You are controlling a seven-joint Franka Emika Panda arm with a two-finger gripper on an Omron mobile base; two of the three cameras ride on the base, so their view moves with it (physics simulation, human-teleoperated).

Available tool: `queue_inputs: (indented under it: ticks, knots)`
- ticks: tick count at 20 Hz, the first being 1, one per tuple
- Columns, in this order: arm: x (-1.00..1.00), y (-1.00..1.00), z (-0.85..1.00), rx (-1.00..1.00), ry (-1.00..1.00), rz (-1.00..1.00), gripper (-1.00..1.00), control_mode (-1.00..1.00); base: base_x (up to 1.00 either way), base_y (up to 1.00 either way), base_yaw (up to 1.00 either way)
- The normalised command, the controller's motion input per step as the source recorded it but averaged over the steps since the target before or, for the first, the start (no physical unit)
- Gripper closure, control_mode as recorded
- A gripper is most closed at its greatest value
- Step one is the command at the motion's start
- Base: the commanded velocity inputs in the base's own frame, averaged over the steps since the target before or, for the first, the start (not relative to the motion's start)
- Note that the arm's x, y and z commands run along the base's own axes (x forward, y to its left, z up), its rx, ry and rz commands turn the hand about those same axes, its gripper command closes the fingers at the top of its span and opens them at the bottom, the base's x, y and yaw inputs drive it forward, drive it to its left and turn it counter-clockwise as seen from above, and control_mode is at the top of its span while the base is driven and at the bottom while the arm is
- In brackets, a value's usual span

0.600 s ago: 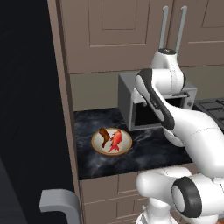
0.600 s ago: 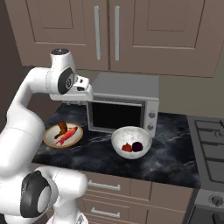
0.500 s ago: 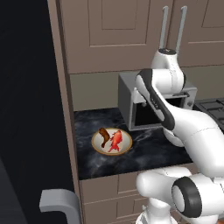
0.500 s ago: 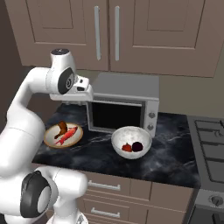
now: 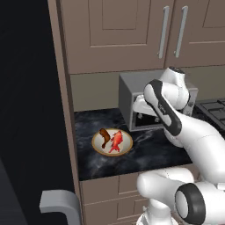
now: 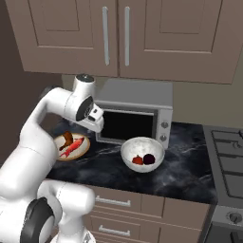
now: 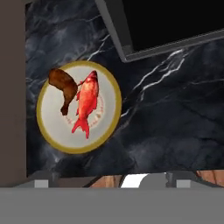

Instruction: Place the bowl with the eggplant and bell pepper on the second highest shelf of the fridge. Place the bowl with the fish and chicken drumstick on the top shelf of the fridge.

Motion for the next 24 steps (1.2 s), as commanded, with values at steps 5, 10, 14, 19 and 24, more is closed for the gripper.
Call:
queue_inputs:
  ticks: [5, 10, 14, 19, 24]
  knots:
    - [0.06, 0.2, -1.0, 0.05, 0.18, -0.24, -1.0, -1.0, 0.0, 0.0, 0.0]
    - [0.03, 0.02, -0.91, 0.0, 0.22, -0.17, -1.0, -1.0, 0.0, 0.0, 0.0]
    - [0.14, 0.16, -0.57, 0.0, 0.05, -0.16, -1.0, -1.0, 0.0, 0.0, 0.0]
    - [0.32, 0.1, -0.23, 0.0, 0.0, -0.11, -1.0, -1.0, 0.0, 0.0, 0.0]
    - [0.11, 0.03, -0.03, 0.0, 0.03, -0.02, -1.0, -1.0, 0.0, 0.0, 0.0]
